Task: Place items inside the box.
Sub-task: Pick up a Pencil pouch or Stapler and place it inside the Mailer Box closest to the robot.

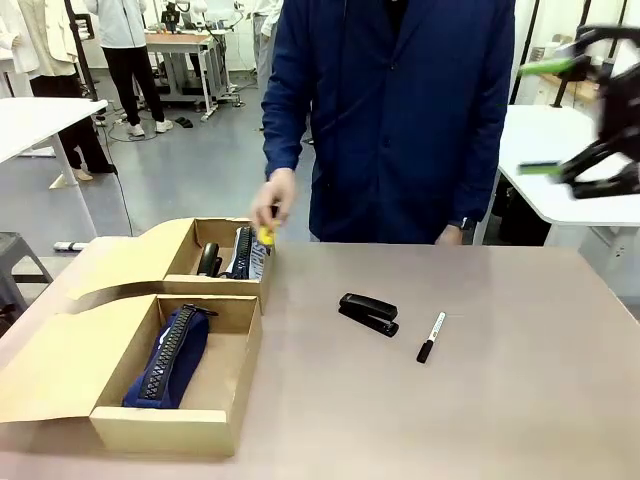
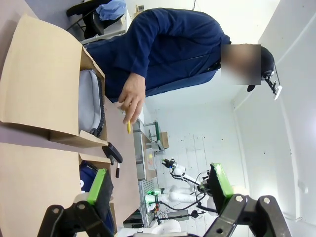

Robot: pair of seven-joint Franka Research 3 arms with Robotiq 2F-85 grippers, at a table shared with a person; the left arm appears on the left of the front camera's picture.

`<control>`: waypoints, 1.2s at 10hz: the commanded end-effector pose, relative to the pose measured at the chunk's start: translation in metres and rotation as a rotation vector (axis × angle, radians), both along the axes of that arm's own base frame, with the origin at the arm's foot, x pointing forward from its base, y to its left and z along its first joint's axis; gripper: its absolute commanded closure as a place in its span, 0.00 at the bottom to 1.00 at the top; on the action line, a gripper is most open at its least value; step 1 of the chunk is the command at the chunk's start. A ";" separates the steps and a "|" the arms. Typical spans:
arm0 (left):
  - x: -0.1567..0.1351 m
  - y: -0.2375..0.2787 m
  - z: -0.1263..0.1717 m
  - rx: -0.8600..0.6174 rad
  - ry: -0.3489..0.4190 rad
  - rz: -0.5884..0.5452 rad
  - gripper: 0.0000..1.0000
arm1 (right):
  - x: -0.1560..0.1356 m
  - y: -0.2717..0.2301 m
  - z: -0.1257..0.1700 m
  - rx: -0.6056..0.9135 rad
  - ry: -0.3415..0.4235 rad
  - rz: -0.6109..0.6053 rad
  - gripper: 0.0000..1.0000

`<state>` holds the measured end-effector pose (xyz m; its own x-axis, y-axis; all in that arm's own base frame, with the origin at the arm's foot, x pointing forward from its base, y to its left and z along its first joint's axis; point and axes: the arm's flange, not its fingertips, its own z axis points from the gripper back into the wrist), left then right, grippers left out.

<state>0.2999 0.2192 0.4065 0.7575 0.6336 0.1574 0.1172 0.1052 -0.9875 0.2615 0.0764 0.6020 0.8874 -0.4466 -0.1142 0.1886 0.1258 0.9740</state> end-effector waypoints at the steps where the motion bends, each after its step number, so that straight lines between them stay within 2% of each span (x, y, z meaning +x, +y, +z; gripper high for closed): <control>1: -0.001 -0.001 0.001 0.004 -0.024 -0.005 0.00 | -0.047 -0.086 -0.072 0.134 -0.068 -0.013 0.00; 2: -0.001 -0.001 0.001 0.004 -0.024 -0.005 0.00 | -0.057 -0.109 -0.099 0.229 -0.074 -0.003 0.00; 3: -0.001 -0.001 0.001 0.004 -0.024 -0.005 0.00 | -0.065 -0.126 -0.133 0.254 -0.039 -0.028 0.00; 5: -0.001 -0.001 0.001 0.004 -0.024 -0.005 0.00 | -0.081 -0.140 -0.220 0.288 0.071 -0.128 0.00; 7: -0.001 -0.001 0.001 0.004 -0.024 -0.005 0.00 | -0.095 -0.121 -0.268 0.193 0.146 -0.122 0.00; 8: -0.001 -0.001 0.001 0.004 -0.024 -0.005 0.00 | -0.099 -0.109 -0.279 0.143 0.160 -0.071 0.00; 9: -0.001 -0.001 0.001 0.004 -0.024 -0.005 0.00 | -0.093 -0.097 -0.280 0.082 0.188 -0.072 0.00; 10: -0.001 -0.001 0.001 0.004 -0.024 -0.005 0.00 | -0.074 -0.069 -0.271 -0.028 0.300 -0.055 0.00; 11: -0.001 -0.001 0.001 0.004 -0.024 -0.005 0.00 | -0.001 -0.254 -0.212 0.176 0.204 -0.079 0.00; 12: -0.001 -0.001 0.001 0.004 -0.024 -0.005 0.00 | -0.001 -0.254 -0.212 0.176 0.204 -0.079 0.00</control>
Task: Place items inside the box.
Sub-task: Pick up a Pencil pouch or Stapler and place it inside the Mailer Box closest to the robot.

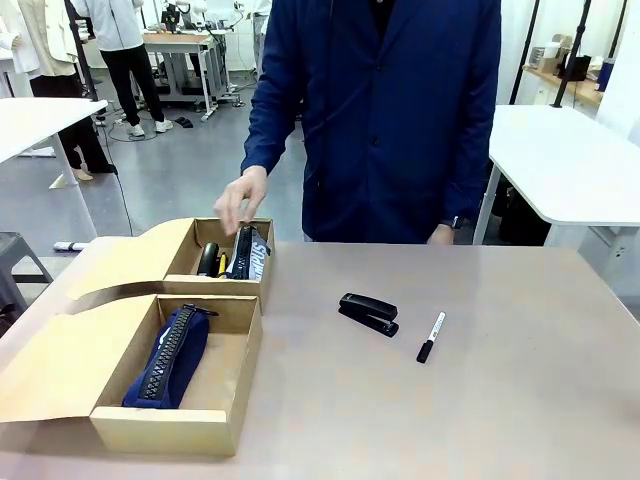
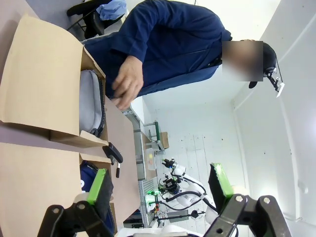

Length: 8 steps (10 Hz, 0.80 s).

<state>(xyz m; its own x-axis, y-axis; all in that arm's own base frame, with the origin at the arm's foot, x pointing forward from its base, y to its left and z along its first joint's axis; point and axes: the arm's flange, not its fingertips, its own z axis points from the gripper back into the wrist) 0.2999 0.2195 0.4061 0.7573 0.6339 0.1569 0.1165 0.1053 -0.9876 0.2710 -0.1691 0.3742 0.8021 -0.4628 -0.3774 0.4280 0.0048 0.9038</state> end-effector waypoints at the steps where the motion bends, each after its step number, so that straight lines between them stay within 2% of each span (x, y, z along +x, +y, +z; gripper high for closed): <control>1: -0.001 -0.001 0.001 0.004 -0.025 -0.005 0.00 | -0.010 -0.008 0.016 0.060 -0.046 -0.038 0.00; 8: -0.001 -0.001 0.001 0.004 -0.025 -0.005 0.00 | -0.010 -0.008 0.016 0.060 -0.046 -0.038 0.00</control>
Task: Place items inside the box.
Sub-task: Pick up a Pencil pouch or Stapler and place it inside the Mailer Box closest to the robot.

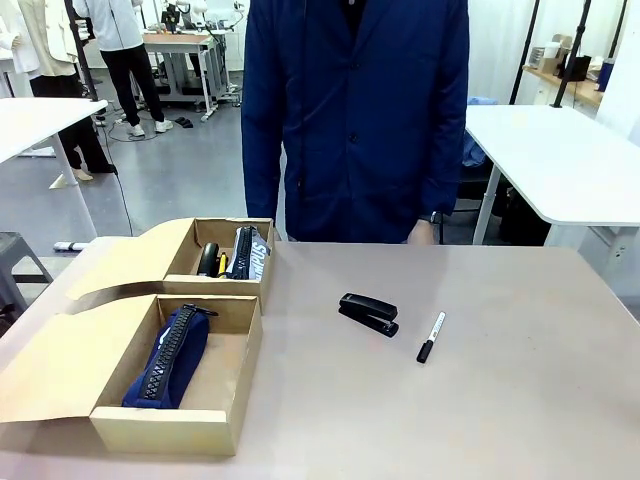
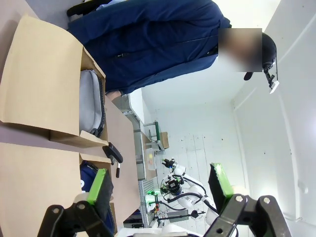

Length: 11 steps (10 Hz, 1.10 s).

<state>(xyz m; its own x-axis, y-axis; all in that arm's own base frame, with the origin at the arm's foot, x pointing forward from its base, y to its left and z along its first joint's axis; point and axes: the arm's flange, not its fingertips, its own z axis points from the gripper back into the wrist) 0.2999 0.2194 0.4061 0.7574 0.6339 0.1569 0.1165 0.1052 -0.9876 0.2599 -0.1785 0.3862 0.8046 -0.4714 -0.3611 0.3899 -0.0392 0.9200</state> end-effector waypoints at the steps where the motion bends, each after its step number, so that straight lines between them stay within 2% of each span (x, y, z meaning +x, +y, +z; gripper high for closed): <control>1: -0.001 -0.001 0.001 0.004 -0.025 -0.005 0.00 | 0.001 0.001 0.004 0.024 -0.004 -0.010 0.00; 3: -0.001 -0.001 0.001 0.004 -0.025 -0.005 0.00 | 0.000 0.000 0.000 0.000 0.000 0.000 0.00; 4: -0.001 -0.001 0.001 0.004 -0.025 -0.005 0.00 | 0.023 0.038 0.003 -0.162 -0.017 0.098 0.00; 5: -0.001 -0.001 0.001 0.004 -0.025 -0.005 0.00 | 0.049 0.067 0.015 -0.382 -0.087 0.156 0.00; 6: -0.001 -0.001 0.001 0.004 -0.025 -0.005 0.00 | 0.068 0.093 0.028 -0.613 -0.221 0.281 0.00; 8: -0.001 -0.001 0.001 0.004 -0.025 -0.005 0.00 | 0.082 0.139 0.043 -0.853 -0.534 0.489 0.00; 9: -0.001 -0.001 0.001 0.004 -0.025 -0.005 0.00 | 0.088 0.147 0.044 -0.739 -0.439 0.527 0.00; 10: -0.001 -0.001 0.001 0.004 -0.025 -0.005 0.00 | 0.088 0.157 0.046 -0.700 -0.293 0.460 0.00; 11: -0.001 -0.001 0.001 0.004 -0.025 -0.005 0.00 | 0.081 0.178 0.051 -0.784 -0.204 0.363 0.00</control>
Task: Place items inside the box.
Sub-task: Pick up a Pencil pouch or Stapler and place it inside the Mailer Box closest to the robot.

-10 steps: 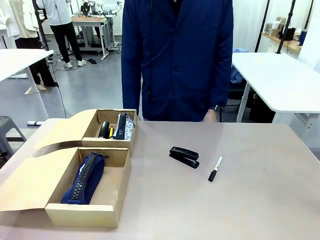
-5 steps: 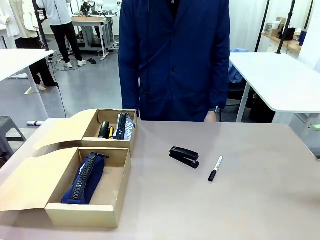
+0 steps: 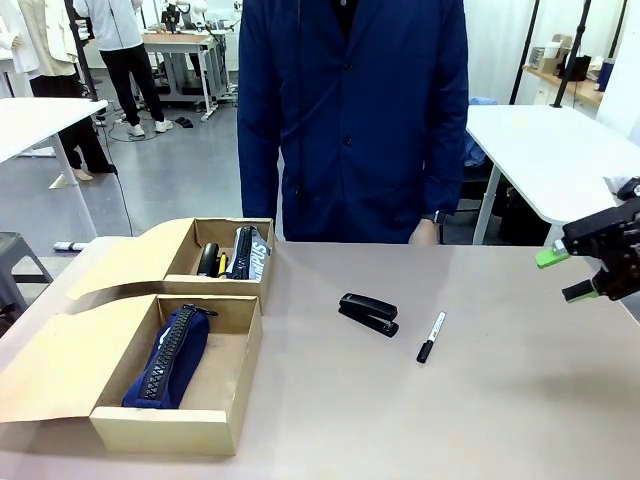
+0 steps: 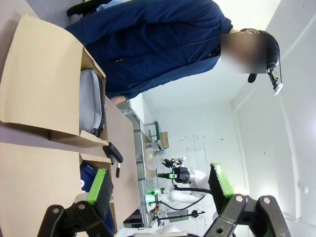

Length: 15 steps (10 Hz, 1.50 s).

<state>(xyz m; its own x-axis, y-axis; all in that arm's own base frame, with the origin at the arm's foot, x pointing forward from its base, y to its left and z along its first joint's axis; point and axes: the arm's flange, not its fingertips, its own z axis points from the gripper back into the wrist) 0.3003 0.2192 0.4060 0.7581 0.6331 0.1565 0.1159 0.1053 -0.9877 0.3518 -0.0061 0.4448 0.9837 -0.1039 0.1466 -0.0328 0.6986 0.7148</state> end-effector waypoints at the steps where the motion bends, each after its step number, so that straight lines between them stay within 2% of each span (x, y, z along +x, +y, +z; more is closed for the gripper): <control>1: -0.002 -0.001 0.001 0.003 -0.026 -0.004 0.00 | -0.025 0.043 0.000 -0.166 -0.045 -0.089 0.00; 2: -0.002 -0.001 0.001 0.003 -0.026 -0.004 0.00 | -0.037 0.080 0.001 -0.322 -0.043 -0.036 0.00; 3: -0.002 -0.001 0.001 0.003 -0.026 -0.004 0.00 | -0.046 0.101 0.003 -0.491 -0.111 -0.026 0.00; 4: -0.002 -0.001 0.001 0.003 -0.026 -0.004 0.00 | 0.006 0.034 0.017 -0.147 -0.059 -0.035 0.00; 5: -0.002 -0.001 0.001 0.003 -0.026 -0.004 0.00 | 0.005 0.065 0.023 -0.269 -0.091 -0.014 0.00; 6: -0.002 -0.001 0.001 0.003 -0.026 -0.004 0.00 | 0.008 0.036 0.014 -0.384 0.009 -0.076 0.00; 8: -0.002 -0.001 0.001 0.003 -0.026 -0.004 0.00 | -0.011 -0.059 0.028 -0.321 -0.036 -0.242 0.00; 10: -0.002 -0.001 0.001 0.003 -0.026 -0.004 0.00 | -0.041 -0.131 0.027 -0.304 -0.021 -0.401 0.00; 12: -0.002 -0.001 0.001 0.003 -0.026 -0.004 0.00 | -0.060 -0.153 0.019 -0.284 -0.003 -0.499 0.00; 15: -0.002 -0.001 0.001 0.003 -0.026 -0.004 0.00 | -0.059 -0.151 0.011 -0.272 -0.003 -0.479 0.00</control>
<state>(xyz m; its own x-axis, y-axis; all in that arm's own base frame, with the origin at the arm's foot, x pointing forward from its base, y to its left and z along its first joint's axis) 0.2997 0.2195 0.4062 0.7571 0.6342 0.1570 0.1164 0.1055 -0.9876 0.2981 -0.1728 0.4691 0.8303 -0.5033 0.2392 0.3406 0.7981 0.4970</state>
